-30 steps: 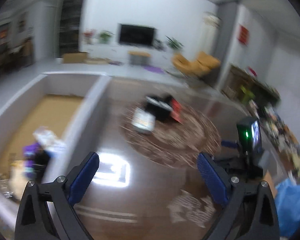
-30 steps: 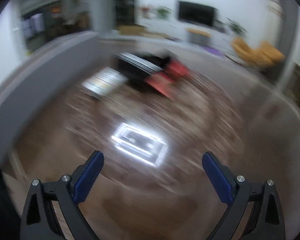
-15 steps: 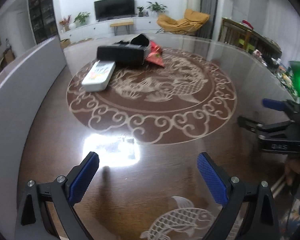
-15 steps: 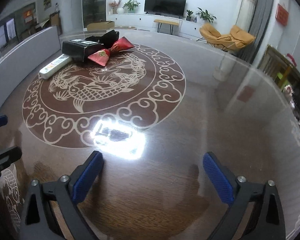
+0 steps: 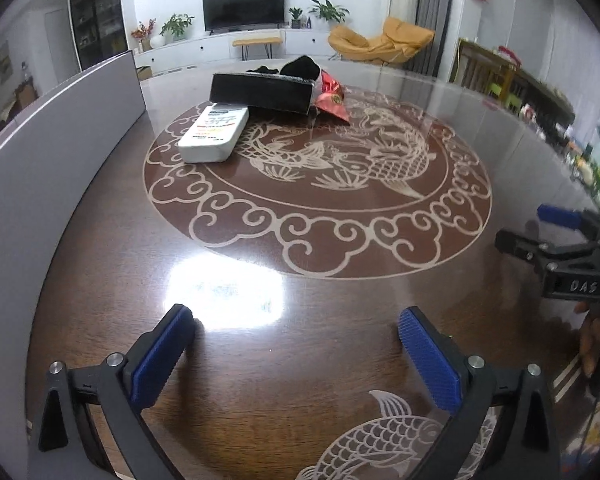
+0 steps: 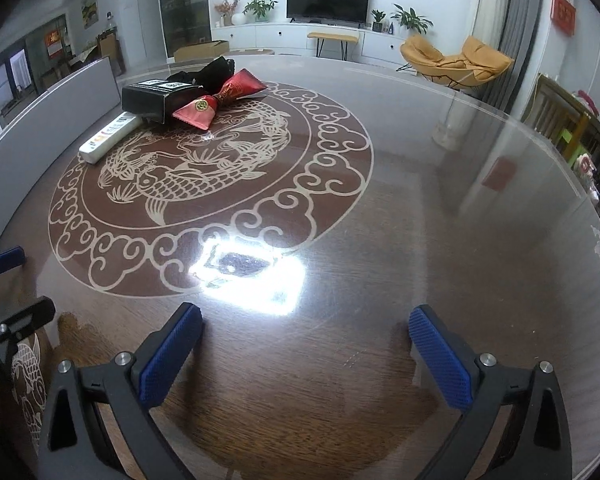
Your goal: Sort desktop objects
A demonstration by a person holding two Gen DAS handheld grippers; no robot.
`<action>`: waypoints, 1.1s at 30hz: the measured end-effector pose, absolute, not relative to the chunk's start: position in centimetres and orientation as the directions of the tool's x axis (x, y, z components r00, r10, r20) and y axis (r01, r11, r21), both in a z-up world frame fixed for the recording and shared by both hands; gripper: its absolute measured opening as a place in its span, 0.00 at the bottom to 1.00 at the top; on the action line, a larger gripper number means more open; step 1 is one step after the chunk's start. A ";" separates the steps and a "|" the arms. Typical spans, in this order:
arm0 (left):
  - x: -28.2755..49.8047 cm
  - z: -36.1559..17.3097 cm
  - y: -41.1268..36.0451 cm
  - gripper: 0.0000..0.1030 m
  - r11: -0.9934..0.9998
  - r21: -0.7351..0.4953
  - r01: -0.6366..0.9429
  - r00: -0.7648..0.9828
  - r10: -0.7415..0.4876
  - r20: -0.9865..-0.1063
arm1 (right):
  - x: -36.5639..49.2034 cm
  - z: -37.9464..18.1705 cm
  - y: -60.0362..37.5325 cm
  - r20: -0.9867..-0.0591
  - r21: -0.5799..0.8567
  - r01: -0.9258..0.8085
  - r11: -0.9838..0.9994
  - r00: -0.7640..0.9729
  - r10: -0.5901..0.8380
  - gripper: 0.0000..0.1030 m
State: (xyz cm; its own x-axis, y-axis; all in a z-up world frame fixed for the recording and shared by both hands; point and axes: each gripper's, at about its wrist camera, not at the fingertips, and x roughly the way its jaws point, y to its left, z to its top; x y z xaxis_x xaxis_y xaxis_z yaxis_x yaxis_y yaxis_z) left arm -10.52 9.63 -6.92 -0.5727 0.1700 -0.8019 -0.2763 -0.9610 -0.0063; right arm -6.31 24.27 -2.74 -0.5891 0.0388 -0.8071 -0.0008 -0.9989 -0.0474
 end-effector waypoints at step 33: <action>-10.4 -6.8 9.0 1.00 -0.977 -0.002 -0.213 -0.586 0.129 -0.800 | -6.4 -2.8 24.3 -0.809 -0.039 -0.003 -0.999 -0.587 0.033 1.00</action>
